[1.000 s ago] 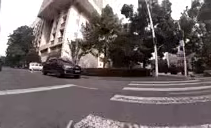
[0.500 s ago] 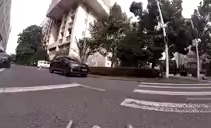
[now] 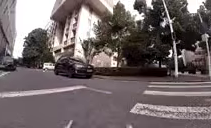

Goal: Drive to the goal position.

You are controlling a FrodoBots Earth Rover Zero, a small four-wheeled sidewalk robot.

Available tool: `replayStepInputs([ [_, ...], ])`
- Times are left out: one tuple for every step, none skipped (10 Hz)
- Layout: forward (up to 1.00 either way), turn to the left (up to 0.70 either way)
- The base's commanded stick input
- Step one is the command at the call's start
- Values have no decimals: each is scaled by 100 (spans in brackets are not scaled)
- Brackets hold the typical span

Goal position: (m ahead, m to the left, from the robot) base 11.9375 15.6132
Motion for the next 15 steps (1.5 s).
replayStepInputs([
  [70,14],
  [70,14],
  [70,14],
  [70,14],
  [70,14],
  [70,14],
  [70,6],
  [70,0],
  [70,0],
  [70,0],
  [70,0],
  [70,0],
  [70,0],
  [70,0],
  [70,0],
])
